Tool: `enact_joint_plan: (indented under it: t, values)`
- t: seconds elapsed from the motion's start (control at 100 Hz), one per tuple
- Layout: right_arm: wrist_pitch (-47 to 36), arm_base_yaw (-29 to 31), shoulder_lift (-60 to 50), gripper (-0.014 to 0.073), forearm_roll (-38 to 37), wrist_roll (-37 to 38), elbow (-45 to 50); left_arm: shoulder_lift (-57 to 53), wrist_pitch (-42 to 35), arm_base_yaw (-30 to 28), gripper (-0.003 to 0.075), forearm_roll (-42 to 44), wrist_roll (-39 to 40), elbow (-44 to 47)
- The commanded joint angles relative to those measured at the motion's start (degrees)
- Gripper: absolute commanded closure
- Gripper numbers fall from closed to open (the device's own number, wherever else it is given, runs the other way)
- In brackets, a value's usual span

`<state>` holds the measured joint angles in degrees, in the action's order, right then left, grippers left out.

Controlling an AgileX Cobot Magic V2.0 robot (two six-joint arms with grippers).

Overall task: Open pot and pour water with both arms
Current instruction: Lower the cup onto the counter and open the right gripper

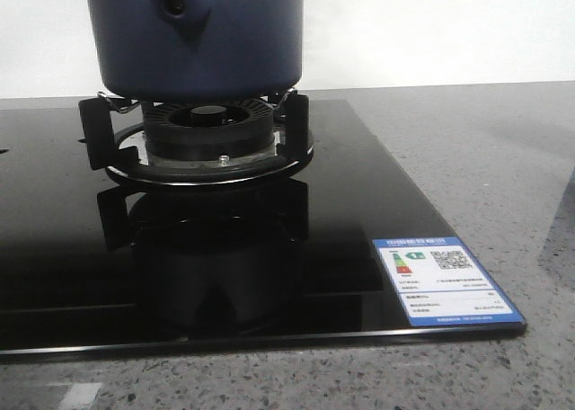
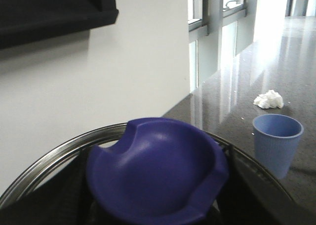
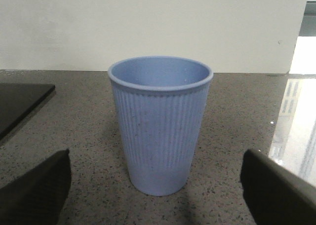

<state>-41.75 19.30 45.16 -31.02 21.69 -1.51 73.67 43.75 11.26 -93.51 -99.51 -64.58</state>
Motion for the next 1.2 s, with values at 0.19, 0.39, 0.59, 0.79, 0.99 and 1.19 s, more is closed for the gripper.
enact_joint_plan:
  t: [0.19, 0.39, 0.59, 0.79, 0.99, 1.19]
  values:
    - [-3.77, -0.49, -0.22, -0.0037, 1.2, 0.19, -1.19, 5.71, 0.42, 2.49, 0.0405, -4.43, 0.52, -1.93]
    - [-3.77, -0.49, -0.22, -0.0037, 1.2, 0.19, -1.19, 8.4, 1.09, 2.61, 0.0405, -4.64, 0.52, -1.93]
    - [-3.77, -0.49, -0.22, -0.0037, 1.2, 0.19, -1.19, 8.64, 0.54, 2.61, 0.0405, -4.65, 0.41, -1.93]
    - [-3.77, -0.49, -0.22, -0.0037, 1.2, 0.19, -1.19, 8.74, 0.3, 2.61, 0.0405, -5.0, -0.1, -1.93]
    - [-3.79, -0.49, -0.22, -0.0037, 1.2, 0.19, -1.19, 9.78, 0.16, 2.61, 0.0405, -7.2, -1.67, -1.93]
    - [-3.79, -0.49, -0.22, -0.0037, 1.2, 0.19, -1.19, 9.77, 0.16, 2.61, 0.0405, -7.01, -1.67, -1.93]
